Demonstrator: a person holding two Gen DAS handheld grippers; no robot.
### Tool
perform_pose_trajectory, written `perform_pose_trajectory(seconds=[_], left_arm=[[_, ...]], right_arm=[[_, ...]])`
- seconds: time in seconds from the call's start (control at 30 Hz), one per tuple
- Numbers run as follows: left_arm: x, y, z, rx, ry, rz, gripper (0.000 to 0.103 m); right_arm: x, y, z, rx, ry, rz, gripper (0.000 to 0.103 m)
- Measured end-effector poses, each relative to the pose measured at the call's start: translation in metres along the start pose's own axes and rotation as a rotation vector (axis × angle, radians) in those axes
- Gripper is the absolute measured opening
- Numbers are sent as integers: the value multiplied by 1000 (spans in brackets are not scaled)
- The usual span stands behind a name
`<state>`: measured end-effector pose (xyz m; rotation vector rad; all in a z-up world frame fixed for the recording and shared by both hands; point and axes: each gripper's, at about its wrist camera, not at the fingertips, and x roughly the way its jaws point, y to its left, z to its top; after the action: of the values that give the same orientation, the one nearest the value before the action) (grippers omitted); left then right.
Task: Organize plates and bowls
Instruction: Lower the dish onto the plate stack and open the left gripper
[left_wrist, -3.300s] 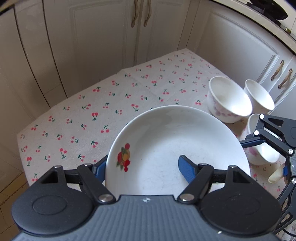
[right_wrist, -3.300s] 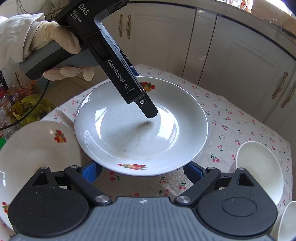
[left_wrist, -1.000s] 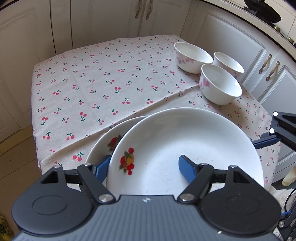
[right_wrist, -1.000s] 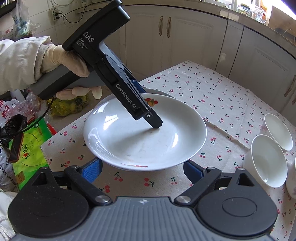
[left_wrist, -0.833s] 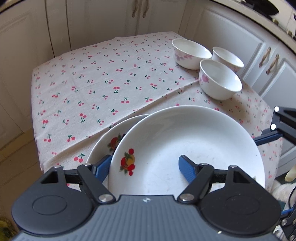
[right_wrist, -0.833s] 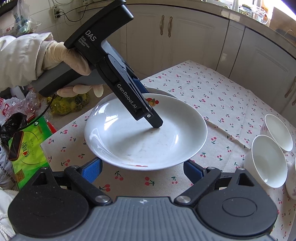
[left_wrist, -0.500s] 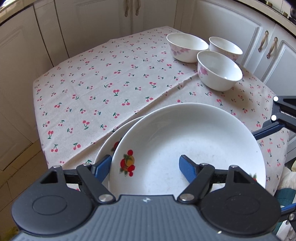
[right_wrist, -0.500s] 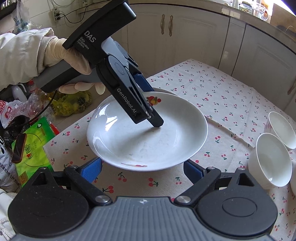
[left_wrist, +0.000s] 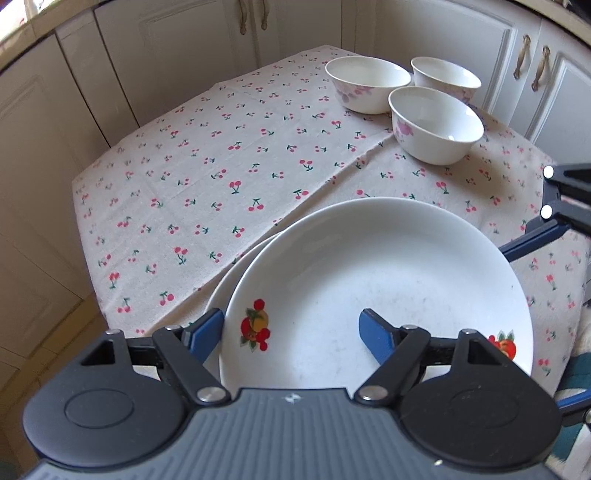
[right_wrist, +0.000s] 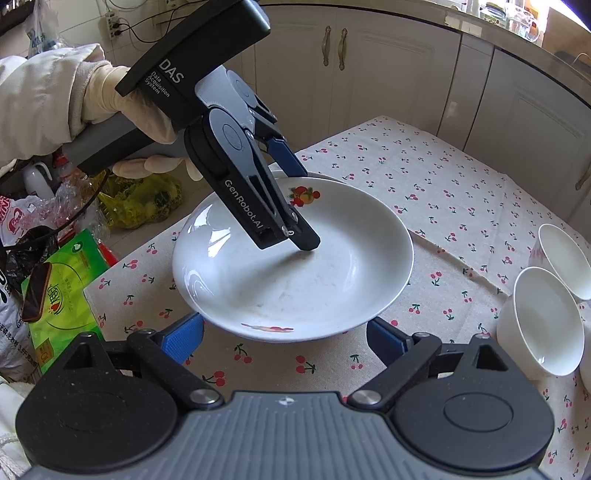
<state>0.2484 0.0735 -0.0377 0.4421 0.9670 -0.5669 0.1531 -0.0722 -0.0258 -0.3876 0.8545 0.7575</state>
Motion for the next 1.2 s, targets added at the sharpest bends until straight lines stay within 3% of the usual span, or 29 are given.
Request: perform_pose_trajectory(seconds=[0.13, 0.47, 0.73, 0.8, 1.2], left_arm=[[0, -5, 1, 57, 4, 44, 81], [-8, 13, -3, -36, -36, 34, 81], [-35, 8, -6, -73, -177, 47, 87], [-44, 5, -9, -95, -225, 52, 94], [-100, -37, -28, -201, -492, 73, 97]], right_arm=[[-3, 1, 3, -22, -32, -12, 98], [-8, 3, 4, -48, -58, -31, 103], [-16, -11, -1, 12, -84, -80, 103], [-18, -12, -1, 21, -91, -91, 103], [-33, -19, -18, 73, -156, -186, 103]])
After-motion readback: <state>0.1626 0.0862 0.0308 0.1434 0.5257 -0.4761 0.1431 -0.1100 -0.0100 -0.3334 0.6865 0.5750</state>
